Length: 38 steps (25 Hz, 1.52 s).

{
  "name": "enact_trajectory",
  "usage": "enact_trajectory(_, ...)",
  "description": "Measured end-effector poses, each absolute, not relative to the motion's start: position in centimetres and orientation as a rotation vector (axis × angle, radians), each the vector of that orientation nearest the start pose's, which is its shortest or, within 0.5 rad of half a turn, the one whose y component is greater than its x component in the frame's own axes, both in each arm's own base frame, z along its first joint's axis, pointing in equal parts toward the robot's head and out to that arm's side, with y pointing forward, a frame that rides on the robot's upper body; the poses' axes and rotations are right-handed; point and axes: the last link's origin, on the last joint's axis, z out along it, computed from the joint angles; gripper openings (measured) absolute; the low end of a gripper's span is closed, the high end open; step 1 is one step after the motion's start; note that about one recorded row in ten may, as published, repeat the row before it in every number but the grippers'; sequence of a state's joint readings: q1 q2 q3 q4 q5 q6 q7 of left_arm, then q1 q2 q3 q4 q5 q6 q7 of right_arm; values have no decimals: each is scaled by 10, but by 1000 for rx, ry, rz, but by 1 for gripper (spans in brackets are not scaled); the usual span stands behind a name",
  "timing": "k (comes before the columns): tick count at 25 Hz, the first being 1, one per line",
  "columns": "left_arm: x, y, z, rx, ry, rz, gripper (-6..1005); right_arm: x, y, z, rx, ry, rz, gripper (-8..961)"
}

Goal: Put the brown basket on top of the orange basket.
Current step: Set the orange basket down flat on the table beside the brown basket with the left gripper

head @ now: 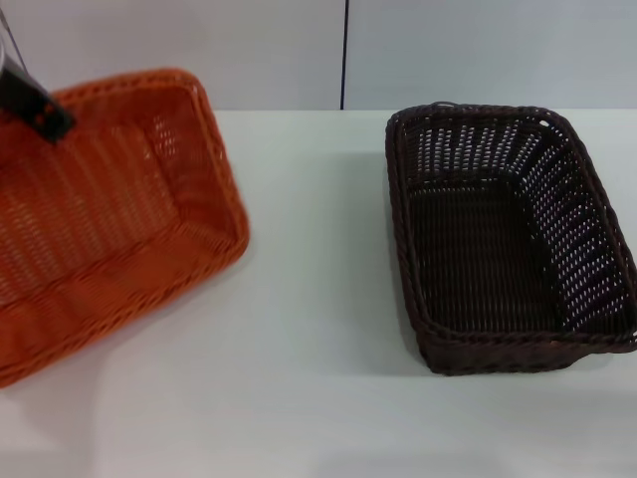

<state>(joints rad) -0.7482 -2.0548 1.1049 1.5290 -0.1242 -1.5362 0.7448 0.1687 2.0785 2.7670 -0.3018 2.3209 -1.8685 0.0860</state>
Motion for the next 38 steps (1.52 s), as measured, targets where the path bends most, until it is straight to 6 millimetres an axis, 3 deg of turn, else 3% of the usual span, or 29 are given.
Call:
enact_trajectory(9, -143, 415, 132, -2161, -460, 591, 172, 360, 169, 24, -1080, 453, 782, 824)
enact_trajectory(10, -123, 415, 133, -2204, -302, 644, 173, 360, 169, 24, -1080, 453, 782, 824)
enact_trajectory(15, -109, 413, 131, -2257, -148, 689, 169, 358, 165, 26, -1065, 438, 790, 824)
enact_trajectory(20, -97, 410, 118, -2331, 26, 734, 162, 358, 164, 26, -1061, 438, 786, 823)
enact_trajectory(24, -86, 406, 97, -2386, 205, 795, 162, 358, 165, 27, -1060, 436, 787, 823)
enact_trajectory(38, -70, 400, 65, -2496, 303, 749, 163, 360, 165, 26, -1063, 446, 780, 822)
